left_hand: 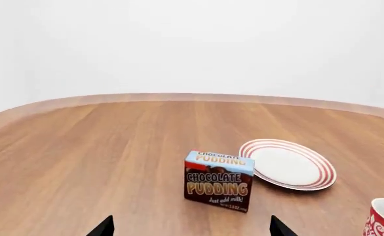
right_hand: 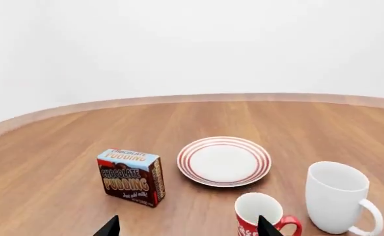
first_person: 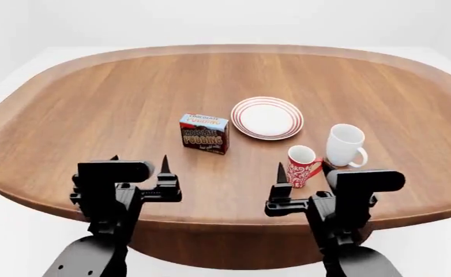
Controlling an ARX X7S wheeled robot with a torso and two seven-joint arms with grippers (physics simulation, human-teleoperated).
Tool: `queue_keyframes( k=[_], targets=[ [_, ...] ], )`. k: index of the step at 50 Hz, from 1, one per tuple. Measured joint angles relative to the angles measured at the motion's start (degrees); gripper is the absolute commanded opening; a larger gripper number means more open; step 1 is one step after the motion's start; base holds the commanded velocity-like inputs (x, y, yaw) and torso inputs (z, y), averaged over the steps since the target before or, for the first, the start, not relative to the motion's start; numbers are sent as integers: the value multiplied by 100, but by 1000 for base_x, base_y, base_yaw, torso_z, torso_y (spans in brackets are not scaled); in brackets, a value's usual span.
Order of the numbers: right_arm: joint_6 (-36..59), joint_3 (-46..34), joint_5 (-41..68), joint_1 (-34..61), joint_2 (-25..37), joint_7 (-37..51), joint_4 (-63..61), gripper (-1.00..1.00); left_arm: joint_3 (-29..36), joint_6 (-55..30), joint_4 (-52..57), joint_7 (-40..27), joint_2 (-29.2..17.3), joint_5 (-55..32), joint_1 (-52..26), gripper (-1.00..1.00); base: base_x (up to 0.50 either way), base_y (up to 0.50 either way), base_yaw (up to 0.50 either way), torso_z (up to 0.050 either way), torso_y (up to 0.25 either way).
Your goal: Put the chocolate pudding to the right of the plate.
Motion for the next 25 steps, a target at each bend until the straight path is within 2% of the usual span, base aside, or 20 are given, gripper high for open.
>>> queue_keyframes(
  k=[7, 25],
  targets=[
    [917, 158, 377, 398, 109, 61, -668, 100, -78, -879, 594, -104, -66, -244, -422, 100, 48, 0, 0, 0, 0],
    [1609, 288, 764, 703, 217, 92, -1157, 100, -78, -1395, 940, -204, -168, -419, -709, 100, 499, 0, 0, 0, 0]
  ],
)
